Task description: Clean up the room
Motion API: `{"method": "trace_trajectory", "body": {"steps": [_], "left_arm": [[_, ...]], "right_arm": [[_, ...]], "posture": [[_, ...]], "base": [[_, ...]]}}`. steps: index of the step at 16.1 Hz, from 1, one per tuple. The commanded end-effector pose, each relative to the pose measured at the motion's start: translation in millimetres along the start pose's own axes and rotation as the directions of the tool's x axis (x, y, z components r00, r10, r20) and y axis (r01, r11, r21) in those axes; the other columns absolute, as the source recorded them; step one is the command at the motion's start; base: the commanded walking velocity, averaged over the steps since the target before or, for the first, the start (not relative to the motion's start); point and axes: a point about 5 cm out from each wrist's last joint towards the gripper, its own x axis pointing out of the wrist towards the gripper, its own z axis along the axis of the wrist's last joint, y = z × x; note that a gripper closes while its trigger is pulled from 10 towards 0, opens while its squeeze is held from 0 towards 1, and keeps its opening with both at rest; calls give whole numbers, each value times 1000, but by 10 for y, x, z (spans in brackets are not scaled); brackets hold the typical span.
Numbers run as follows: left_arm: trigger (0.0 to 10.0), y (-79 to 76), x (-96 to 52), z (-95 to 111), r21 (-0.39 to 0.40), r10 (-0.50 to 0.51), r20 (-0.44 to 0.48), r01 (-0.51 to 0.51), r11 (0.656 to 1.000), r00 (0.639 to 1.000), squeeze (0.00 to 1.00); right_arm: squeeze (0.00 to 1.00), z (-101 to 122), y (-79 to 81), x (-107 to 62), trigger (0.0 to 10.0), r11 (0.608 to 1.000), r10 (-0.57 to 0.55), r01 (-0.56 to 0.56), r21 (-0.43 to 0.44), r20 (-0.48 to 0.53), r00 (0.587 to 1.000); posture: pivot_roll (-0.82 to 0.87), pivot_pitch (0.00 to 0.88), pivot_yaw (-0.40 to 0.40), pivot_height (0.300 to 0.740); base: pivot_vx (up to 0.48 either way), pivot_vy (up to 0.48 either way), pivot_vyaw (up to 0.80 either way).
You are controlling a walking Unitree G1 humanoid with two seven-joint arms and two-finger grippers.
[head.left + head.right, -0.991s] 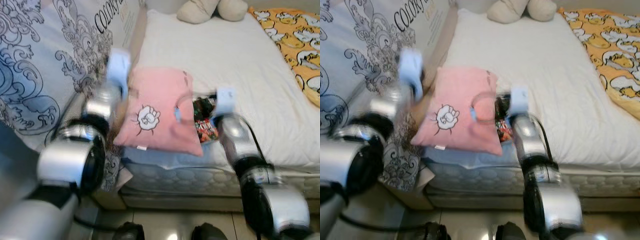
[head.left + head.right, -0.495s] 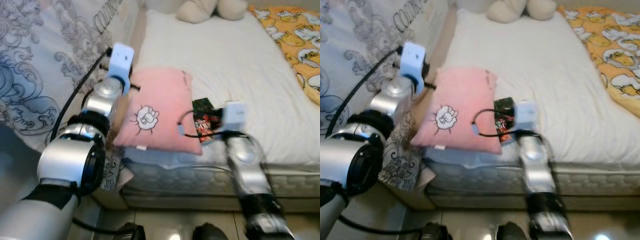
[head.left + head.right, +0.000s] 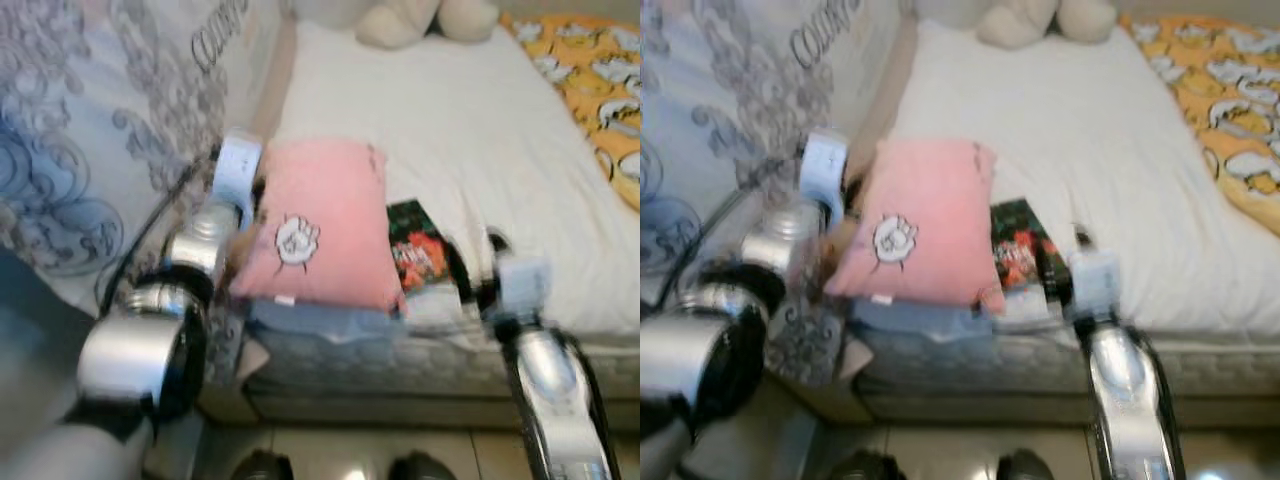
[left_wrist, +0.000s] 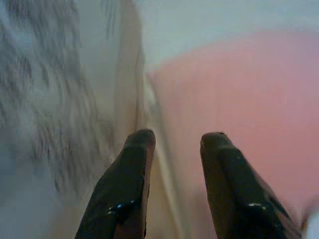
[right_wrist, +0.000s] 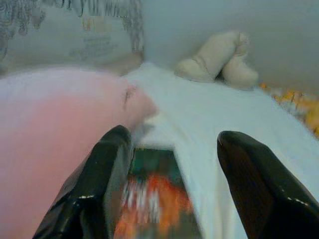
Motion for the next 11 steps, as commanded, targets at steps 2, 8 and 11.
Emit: {"method": "trace_trajectory", "body": {"steps": [2,8,11], "left_arm": [[10000,-138,-7,-125,-27,-47,-55,46,999,997,1000],[10000,20,4,-24,-123,-48,-65,40,992,997,1000],[10000,184,10,129,-159,-32,-52,23,987,998,1000]], "right_arm": [[0,-36,80,-33,10000,1000,12,-11,20,-35,999],[0,-46,114,-21,10000,998,26,-22,64,-69,997],[0,-67,151,-23,10000,995,45,-37,93,-87,995]], "posture": [[-208,0,88,704],[-223,0,91,704],[-225,0,91,704]], "base": [[0,0,0],[0,0,0],[0,0,0]]}}
